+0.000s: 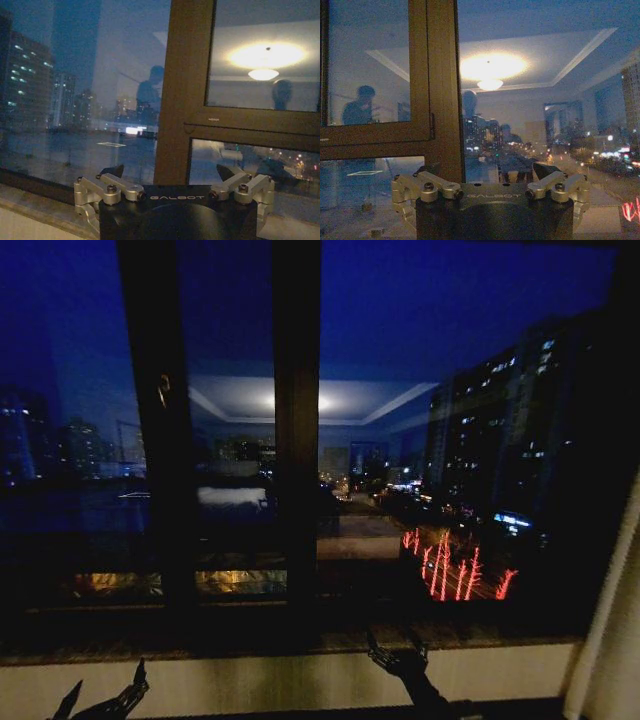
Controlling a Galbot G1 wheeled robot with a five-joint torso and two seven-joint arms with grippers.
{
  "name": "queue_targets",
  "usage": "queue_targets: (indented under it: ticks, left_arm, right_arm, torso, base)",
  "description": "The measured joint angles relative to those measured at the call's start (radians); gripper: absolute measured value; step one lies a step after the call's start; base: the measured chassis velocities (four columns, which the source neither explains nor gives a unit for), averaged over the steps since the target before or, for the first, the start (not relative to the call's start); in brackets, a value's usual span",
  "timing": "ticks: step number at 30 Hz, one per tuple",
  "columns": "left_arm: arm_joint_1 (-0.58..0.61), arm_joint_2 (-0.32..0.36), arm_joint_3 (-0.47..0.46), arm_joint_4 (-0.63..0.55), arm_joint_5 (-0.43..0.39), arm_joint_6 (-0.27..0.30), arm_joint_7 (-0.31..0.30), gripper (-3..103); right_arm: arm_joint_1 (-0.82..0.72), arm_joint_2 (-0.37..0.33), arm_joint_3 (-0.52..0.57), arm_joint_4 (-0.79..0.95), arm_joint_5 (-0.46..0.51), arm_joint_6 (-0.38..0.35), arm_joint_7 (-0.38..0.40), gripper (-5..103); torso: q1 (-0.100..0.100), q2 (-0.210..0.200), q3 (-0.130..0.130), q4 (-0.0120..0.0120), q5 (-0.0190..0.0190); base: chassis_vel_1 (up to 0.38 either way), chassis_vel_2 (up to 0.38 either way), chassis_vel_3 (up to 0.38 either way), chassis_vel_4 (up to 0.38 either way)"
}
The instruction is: Open the curtains by pulling them apart, changing their state from closed to fully open.
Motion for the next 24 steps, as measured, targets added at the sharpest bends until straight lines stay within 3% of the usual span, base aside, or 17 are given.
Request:
queue_targets:
  ticks: [11,24]
  left_arm:
    - [-0.001,0.018,0.0,0.007,-0.009,-0.001,0.0,100]
    - [-0.005,0.031,0.004,0.015,-0.016,-0.001,0.0,100]
  right_arm:
    - [-0.016,0.0,0.005,0.014,-0.003,0.0,0.004,100]
    - [-0.04,0.0,0.013,0.026,-0.025,0.016,0.006,100]
  torso:
    - [0.0,0.0,0.0,0.0,0.0001]
    - [0.0,0.0,0.0,0.0,0.0]
  base:
    - [0.052,-0.045,-0.053,0.055]
    - [0.251,-0.231,-0.263,0.239]
